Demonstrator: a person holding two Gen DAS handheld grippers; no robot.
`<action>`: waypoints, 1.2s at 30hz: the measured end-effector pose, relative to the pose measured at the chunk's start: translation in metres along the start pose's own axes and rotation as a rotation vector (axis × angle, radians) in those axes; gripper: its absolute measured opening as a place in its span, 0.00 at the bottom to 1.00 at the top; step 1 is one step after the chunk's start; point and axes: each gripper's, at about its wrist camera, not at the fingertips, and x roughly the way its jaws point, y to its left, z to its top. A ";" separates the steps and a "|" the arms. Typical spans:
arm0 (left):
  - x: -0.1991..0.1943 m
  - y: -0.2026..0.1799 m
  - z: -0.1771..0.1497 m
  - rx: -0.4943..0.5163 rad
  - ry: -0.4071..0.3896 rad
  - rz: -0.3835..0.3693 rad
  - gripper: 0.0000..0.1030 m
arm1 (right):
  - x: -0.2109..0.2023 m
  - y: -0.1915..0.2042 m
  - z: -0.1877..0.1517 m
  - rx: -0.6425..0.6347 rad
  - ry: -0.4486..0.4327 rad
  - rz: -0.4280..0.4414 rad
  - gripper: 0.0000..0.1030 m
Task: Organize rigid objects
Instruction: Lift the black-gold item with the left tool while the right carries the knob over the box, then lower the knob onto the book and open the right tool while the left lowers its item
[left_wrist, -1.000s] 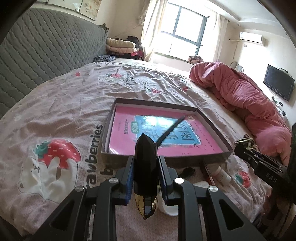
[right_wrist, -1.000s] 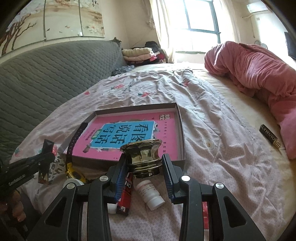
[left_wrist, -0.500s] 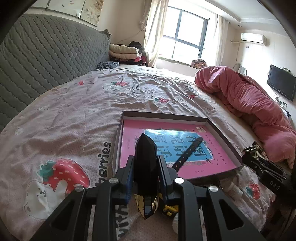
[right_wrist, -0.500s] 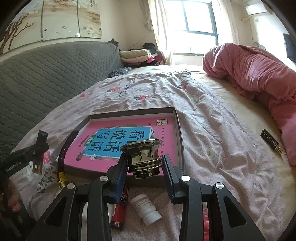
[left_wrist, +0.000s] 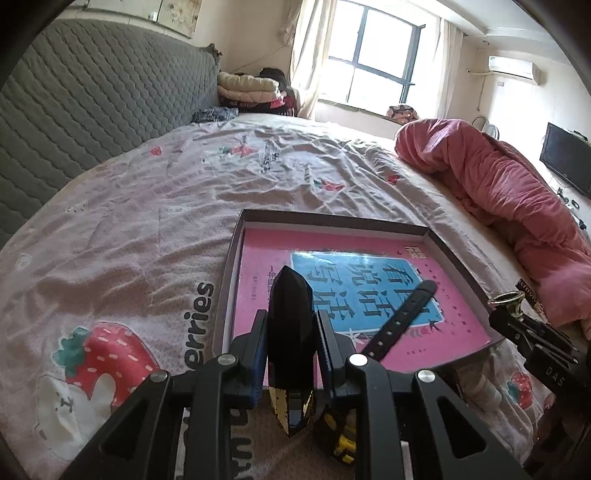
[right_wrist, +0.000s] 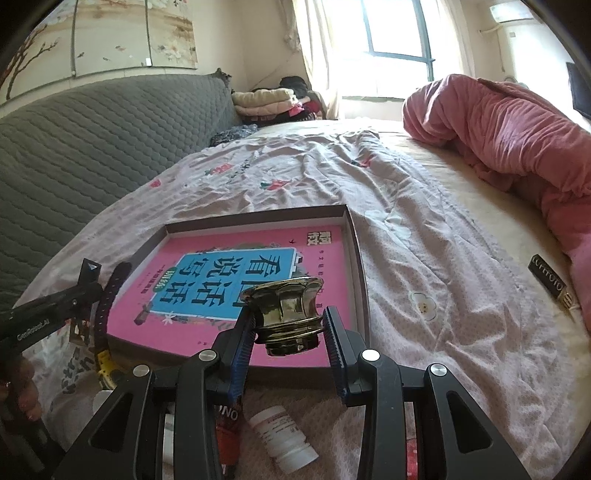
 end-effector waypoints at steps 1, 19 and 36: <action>0.003 0.001 0.001 -0.004 0.007 0.000 0.24 | 0.002 0.000 0.000 0.000 0.005 -0.002 0.37; 0.027 -0.003 0.001 0.020 0.051 0.000 0.22 | 0.030 0.001 0.000 -0.024 0.124 -0.056 0.37; 0.039 0.003 -0.002 0.001 0.075 -0.010 0.22 | 0.061 -0.006 0.021 0.003 0.328 -0.092 0.37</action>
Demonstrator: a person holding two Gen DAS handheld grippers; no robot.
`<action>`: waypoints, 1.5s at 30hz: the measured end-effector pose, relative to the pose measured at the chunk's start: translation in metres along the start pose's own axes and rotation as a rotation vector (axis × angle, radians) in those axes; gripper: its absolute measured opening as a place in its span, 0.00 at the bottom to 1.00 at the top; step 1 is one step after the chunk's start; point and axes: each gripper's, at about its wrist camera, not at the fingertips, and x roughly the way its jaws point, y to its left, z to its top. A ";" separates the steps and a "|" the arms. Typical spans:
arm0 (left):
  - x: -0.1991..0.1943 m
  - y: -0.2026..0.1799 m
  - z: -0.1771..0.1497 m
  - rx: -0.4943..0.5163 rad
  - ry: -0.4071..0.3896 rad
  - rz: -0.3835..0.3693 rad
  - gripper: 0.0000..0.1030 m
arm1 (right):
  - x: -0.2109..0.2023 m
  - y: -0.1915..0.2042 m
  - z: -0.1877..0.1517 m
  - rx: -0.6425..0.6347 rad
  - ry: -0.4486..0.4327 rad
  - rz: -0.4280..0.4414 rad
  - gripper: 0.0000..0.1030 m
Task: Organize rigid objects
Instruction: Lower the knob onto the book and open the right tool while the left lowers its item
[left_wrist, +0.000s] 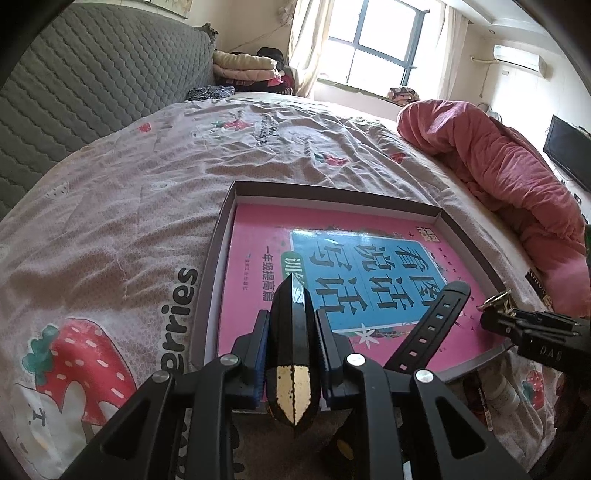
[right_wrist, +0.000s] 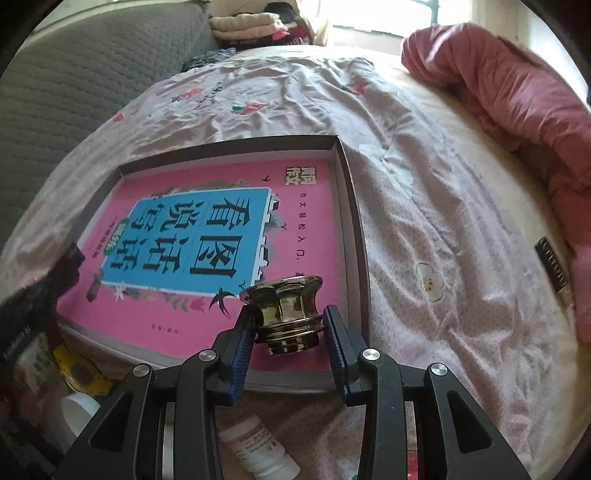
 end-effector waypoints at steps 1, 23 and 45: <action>0.001 0.001 0.000 0.000 0.001 -0.001 0.22 | 0.000 0.001 -0.001 -0.004 -0.002 -0.004 0.37; 0.003 0.006 0.000 -0.028 -0.016 0.001 0.24 | -0.015 0.013 -0.014 -0.072 -0.124 0.007 0.44; 0.008 0.018 0.002 -0.072 -0.019 0.000 0.24 | -0.029 0.017 -0.013 -0.091 -0.220 0.013 0.53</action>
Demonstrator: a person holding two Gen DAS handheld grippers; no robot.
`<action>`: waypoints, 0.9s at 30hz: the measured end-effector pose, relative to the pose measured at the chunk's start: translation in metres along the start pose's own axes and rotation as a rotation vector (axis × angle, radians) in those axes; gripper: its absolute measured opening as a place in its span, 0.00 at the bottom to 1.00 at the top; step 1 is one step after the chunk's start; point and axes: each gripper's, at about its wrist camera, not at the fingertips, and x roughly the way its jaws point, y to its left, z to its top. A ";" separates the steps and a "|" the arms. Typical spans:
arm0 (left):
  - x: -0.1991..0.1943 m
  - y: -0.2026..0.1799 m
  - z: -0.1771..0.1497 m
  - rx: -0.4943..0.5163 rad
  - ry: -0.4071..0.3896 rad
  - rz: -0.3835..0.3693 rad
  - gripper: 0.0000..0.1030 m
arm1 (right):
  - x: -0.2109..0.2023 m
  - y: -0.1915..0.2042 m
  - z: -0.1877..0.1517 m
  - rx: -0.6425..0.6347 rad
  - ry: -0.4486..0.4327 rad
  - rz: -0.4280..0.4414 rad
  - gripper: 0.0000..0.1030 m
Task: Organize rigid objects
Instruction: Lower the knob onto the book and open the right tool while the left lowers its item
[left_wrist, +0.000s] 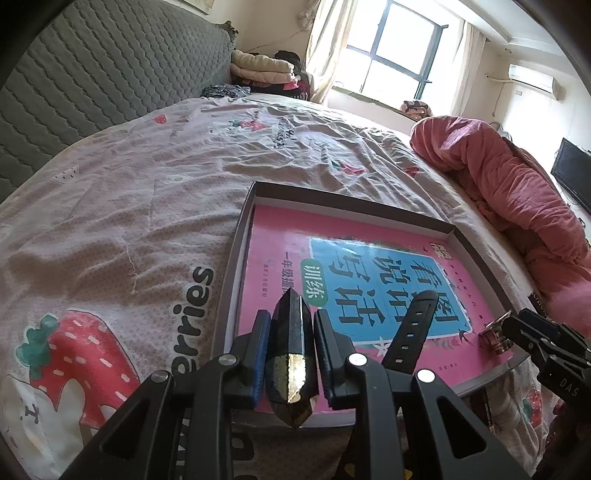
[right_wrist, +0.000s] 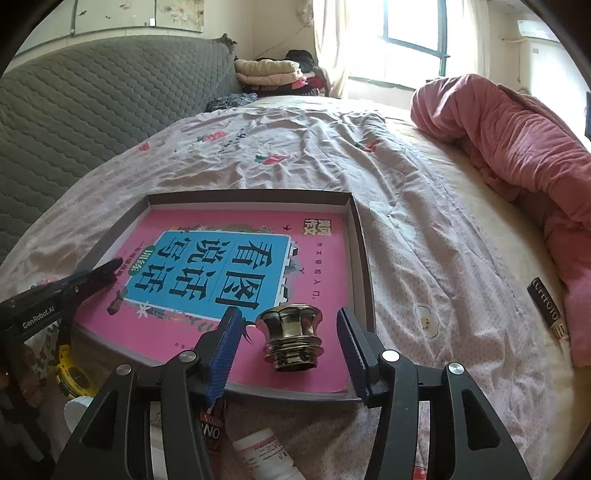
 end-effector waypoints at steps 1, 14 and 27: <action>0.000 -0.001 0.000 0.003 0.001 0.001 0.24 | 0.000 0.000 0.000 0.002 -0.001 -0.001 0.53; 0.009 -0.004 0.005 0.008 -0.002 -0.023 0.24 | 0.001 -0.006 0.001 0.027 0.000 -0.003 0.53; 0.002 -0.003 0.006 -0.007 0.001 -0.058 0.24 | 0.003 -0.005 -0.001 0.025 0.008 0.007 0.54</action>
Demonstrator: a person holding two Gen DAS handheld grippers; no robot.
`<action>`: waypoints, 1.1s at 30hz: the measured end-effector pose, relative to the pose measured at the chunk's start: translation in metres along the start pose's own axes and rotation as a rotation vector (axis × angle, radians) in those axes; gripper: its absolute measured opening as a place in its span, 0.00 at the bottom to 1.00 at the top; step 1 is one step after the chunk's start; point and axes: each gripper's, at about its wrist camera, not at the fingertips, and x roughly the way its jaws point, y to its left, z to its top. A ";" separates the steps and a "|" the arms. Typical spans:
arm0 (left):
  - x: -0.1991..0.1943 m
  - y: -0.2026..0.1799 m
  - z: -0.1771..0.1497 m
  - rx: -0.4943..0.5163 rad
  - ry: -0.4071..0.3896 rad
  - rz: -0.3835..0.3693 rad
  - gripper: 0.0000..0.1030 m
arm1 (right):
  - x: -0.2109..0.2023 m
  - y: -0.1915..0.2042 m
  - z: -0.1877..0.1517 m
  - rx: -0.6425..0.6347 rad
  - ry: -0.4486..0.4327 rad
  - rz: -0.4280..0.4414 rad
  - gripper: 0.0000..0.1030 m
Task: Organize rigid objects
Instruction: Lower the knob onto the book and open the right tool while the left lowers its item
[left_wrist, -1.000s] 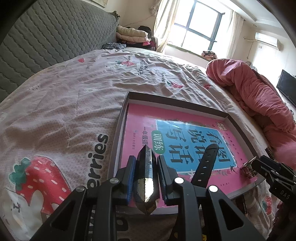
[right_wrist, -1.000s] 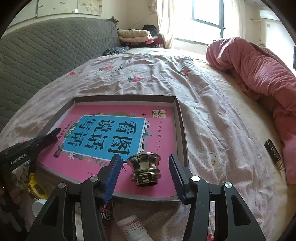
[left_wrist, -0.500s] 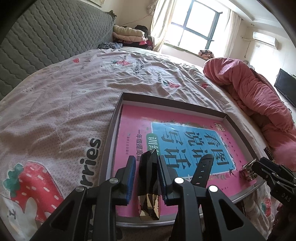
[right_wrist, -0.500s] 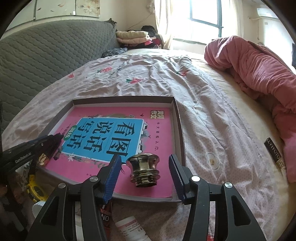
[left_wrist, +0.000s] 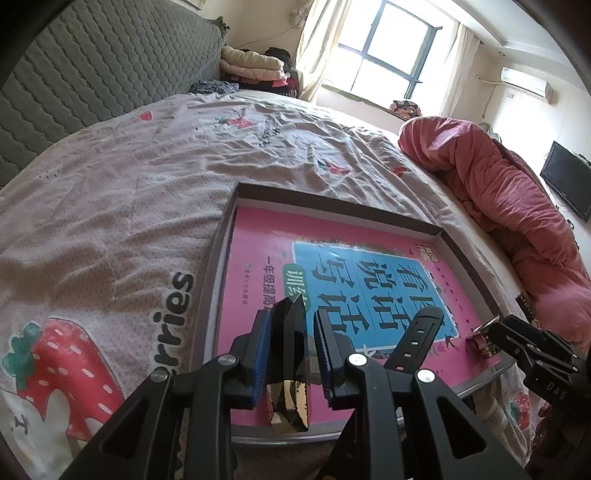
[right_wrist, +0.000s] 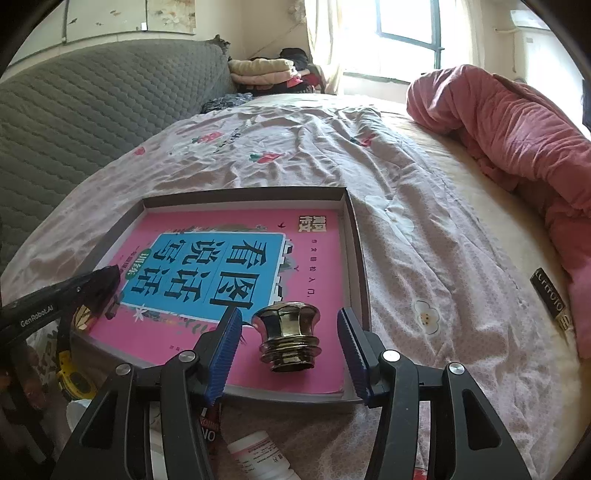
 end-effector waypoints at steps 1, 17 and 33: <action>-0.003 0.000 0.001 0.001 -0.009 -0.001 0.24 | 0.000 0.000 0.000 -0.001 0.000 0.000 0.54; -0.021 0.005 0.007 -0.015 -0.091 -0.004 0.24 | 0.001 0.000 0.000 0.000 0.002 -0.002 0.55; -0.046 0.008 0.007 0.002 -0.137 0.046 0.35 | -0.007 -0.002 0.000 -0.008 -0.042 -0.025 0.66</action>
